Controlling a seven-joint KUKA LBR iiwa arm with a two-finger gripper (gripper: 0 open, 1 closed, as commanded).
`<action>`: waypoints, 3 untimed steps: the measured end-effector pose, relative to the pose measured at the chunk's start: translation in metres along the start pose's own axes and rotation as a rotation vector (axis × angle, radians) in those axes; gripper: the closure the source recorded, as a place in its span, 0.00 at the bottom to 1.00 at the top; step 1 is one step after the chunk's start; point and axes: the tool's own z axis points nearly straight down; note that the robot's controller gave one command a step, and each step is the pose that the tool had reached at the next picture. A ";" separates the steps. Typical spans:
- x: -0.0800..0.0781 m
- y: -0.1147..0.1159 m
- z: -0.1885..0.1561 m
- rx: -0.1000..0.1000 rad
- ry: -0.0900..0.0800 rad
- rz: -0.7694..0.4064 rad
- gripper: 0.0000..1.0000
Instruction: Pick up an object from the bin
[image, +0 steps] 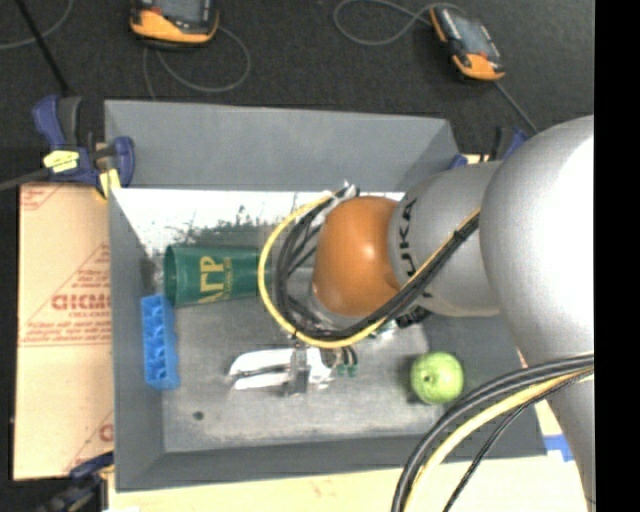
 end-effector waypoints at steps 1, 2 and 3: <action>0.000 -0.001 -0.012 0.002 0.001 0.000 1.00; 0.000 -0.001 -0.020 0.002 -0.001 0.000 1.00; 0.000 -0.001 -0.025 0.003 -0.001 0.000 1.00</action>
Offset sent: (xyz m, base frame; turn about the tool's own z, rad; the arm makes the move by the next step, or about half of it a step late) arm -0.0001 0.0000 0.0345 0.0000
